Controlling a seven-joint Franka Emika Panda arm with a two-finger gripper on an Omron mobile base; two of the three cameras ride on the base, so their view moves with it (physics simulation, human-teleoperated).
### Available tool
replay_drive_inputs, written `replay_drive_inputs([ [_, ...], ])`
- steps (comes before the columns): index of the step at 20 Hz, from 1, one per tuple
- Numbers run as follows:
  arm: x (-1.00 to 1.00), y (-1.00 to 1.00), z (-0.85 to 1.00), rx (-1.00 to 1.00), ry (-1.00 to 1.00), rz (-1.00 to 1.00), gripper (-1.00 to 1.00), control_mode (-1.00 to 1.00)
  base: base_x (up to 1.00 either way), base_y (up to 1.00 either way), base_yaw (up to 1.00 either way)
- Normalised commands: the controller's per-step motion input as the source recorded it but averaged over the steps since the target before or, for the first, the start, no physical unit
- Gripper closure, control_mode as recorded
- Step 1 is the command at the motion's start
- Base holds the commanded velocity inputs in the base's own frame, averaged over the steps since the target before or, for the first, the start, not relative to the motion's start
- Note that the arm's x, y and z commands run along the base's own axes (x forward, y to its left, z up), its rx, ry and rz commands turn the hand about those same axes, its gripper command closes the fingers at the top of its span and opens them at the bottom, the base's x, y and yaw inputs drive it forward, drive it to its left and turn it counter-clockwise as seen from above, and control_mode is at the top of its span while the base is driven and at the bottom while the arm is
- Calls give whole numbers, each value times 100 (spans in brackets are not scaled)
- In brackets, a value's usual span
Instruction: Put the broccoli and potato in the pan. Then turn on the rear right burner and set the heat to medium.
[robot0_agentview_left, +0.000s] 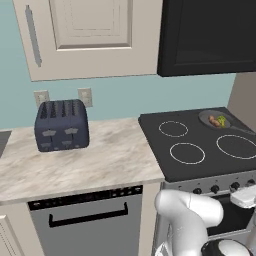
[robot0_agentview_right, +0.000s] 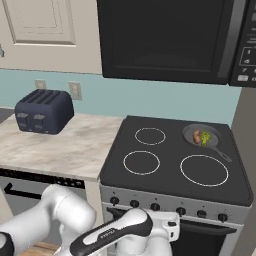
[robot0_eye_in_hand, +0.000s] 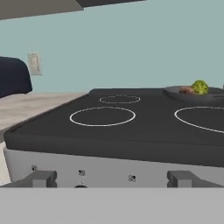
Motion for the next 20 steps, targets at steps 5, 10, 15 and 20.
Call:
replay_drive_inputs([
  [5, 38, 3, -13, -1, -1, -8, -100, -100, 0, 0, 0],
  [10, 8, 11, -28, 0, -5, -2, -100, -100, 0, 0, 0],
  [15, 0, 2, -37, 0, -7, 0, -100, -100, 0, 0, 0],
  [20, 0, -2, -25, 0, -3, 0, -100, -100, 0, 0, 0],
])
